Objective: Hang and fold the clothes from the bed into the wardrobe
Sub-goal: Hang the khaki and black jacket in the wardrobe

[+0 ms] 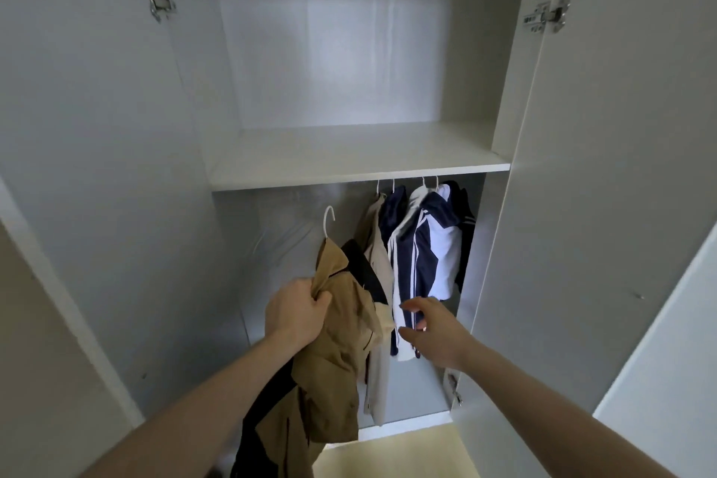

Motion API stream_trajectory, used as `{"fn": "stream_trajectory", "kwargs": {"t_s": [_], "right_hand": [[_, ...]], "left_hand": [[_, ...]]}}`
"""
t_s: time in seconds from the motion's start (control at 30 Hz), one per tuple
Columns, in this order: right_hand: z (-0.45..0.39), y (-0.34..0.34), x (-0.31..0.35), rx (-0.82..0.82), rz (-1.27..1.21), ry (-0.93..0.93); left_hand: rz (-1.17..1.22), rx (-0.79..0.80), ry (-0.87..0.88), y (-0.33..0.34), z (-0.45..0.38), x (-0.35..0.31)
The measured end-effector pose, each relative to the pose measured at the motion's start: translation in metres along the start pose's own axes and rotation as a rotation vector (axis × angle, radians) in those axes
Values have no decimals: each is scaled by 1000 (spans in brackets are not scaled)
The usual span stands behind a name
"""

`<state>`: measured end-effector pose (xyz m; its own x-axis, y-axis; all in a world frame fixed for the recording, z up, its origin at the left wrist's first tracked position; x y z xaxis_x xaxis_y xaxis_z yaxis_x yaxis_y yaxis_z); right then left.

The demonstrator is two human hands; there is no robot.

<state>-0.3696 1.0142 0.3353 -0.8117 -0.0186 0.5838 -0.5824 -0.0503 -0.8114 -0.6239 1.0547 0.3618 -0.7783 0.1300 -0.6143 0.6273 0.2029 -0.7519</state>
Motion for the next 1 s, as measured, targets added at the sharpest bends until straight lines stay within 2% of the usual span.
{"fn": "stream_trajectory", "kwargs": {"t_s": [0.27, 0.53, 0.77, 0.9, 1.0], "right_hand": [[-143, 2, -18, 148, 166, -110], [-259, 9, -19, 204, 354, -234], [-325, 24, -22, 261, 471, -265], [-350, 24, -23, 227, 559, -298], [-370, 20, -28, 211, 578, -244]], "left_hand": [[-107, -12, -105, 32, -76, 25], [-128, -29, -176, 52, -123, 56], [-58, -12, -98, 73, -179, 52], [-14, 13, -55, 90, -220, 54], [6, 8, 10, 103, -253, 54]]}}
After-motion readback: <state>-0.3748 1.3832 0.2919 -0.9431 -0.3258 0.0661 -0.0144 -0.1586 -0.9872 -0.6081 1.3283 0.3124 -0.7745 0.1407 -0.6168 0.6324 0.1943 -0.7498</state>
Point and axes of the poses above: each hand's wrist, its own z-axis away from the middle knuckle, its own y-axis out of the palm, x = y × z, the point moved 1 cm from there along -z, towards the middle knuckle, and after that the axes turned 6 degrees about z, right-handed, at the moved point
